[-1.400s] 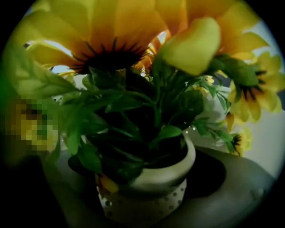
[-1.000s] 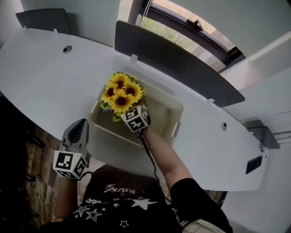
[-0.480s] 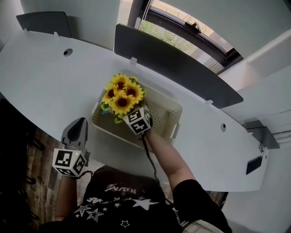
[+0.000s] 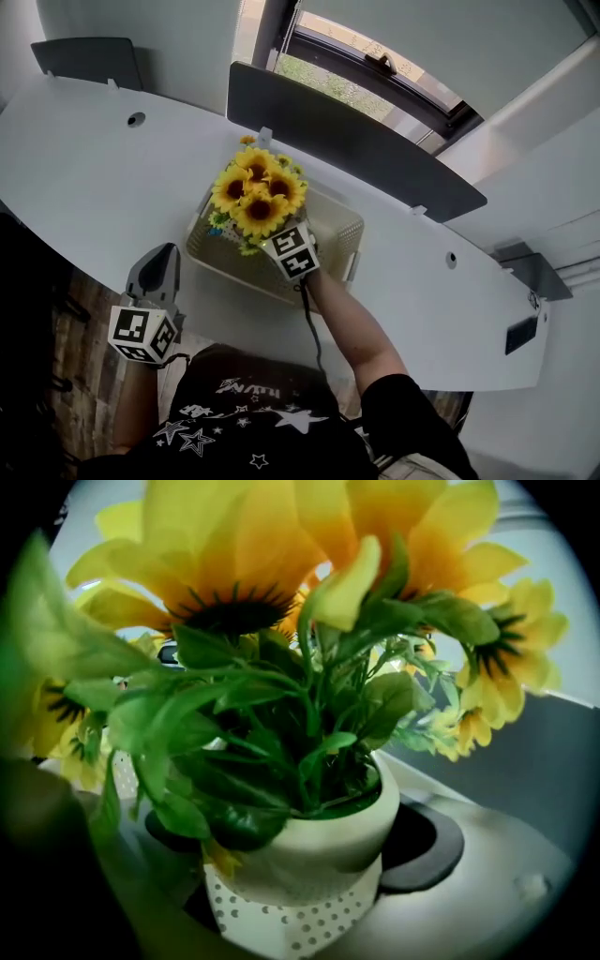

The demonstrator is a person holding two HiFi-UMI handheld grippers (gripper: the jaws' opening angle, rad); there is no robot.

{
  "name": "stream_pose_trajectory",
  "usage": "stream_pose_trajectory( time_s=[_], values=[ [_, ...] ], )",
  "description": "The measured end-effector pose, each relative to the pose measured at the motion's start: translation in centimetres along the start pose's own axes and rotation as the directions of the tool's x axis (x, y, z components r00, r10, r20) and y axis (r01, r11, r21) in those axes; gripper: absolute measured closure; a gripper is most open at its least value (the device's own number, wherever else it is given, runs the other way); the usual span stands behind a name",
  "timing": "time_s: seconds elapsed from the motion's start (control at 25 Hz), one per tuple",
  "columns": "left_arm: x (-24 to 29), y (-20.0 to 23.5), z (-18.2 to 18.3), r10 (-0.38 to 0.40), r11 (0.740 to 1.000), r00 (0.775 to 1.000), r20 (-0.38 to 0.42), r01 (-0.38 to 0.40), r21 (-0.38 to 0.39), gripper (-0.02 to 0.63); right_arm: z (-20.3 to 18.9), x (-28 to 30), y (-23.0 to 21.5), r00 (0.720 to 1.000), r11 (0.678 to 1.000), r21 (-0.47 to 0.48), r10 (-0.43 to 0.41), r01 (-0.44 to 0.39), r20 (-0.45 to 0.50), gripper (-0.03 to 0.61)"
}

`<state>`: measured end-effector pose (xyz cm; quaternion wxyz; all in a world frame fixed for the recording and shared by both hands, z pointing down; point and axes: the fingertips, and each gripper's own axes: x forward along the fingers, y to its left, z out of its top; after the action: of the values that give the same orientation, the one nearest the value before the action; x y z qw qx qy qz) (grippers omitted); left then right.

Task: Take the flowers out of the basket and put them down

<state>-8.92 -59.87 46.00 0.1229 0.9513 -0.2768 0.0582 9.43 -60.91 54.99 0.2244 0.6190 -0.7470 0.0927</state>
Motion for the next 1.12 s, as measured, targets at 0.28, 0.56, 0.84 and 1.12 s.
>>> stream_pose_trajectory(
  time_s=[0.28,0.56,0.84,1.12],
  values=[
    [-1.4,-0.5,0.4,-0.009,1.0,1.0,0.016,0.009,0.002,0.597,2.6,-2.0,-0.3,0.998,1.0,0.006,-0.016,0.016,0.06,0.055],
    [-2.5,-1.7,0.7,-0.024,1.0,0.999,0.034,0.024,0.008,0.597,5.8,-4.9,0.1,0.992,1.0,-0.005,0.012,-0.012,0.122,0.055],
    [-2.7,-3.6,1.0,-0.06,0.998,0.998,0.037,0.059,0.011,0.597,8.1,-8.4,1.0,0.987,0.999,0.032,0.003,-0.009,0.16,0.055],
    [-1.5,-6.1,0.1,-0.117,0.993,0.993,0.017,0.117,0.022,0.597,7.6,-12.6,0.3,0.985,0.999,0.021,-0.037,0.034,0.168,0.055]
  ],
)
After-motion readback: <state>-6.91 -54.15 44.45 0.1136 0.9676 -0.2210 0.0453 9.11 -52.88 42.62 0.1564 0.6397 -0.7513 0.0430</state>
